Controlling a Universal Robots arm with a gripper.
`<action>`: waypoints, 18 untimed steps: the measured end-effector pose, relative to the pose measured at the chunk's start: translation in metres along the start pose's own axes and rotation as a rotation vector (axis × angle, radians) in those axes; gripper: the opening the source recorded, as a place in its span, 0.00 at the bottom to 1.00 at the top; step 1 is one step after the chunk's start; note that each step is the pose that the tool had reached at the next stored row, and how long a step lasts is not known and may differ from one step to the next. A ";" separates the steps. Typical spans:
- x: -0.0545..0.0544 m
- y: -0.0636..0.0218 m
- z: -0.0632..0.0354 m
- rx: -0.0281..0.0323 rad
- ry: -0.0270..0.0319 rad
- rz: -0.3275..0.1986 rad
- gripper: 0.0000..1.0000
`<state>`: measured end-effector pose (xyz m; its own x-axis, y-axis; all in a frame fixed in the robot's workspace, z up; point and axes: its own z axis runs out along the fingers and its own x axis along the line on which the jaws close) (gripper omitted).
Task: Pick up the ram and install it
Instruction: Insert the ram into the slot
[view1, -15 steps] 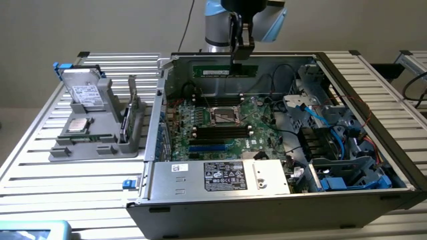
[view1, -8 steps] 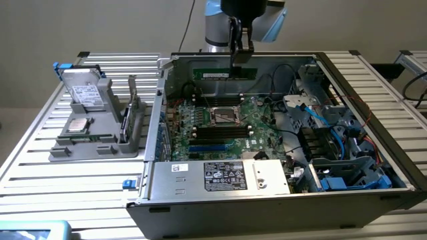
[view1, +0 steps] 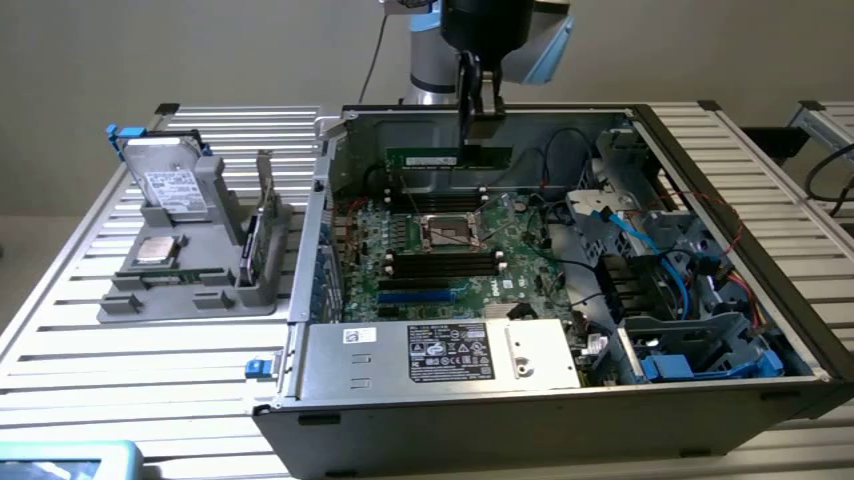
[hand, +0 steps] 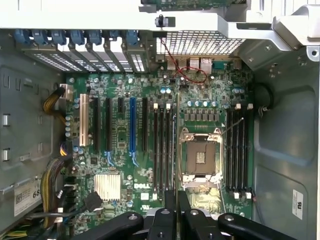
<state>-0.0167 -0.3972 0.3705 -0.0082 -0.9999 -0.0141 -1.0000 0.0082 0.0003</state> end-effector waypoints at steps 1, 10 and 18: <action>0.000 0.0000 0.0018 0.0000 0.0000 0.000 0.14; 0.000 0.0000 0.0182 0.0002 0.0012 0.000 0.14; -0.002 0.0000 0.0242 0.0047 0.0409 0.000 0.14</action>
<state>-0.0167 -0.3954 0.3463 -0.0084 -0.9996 0.0268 -1.0000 0.0083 -0.0044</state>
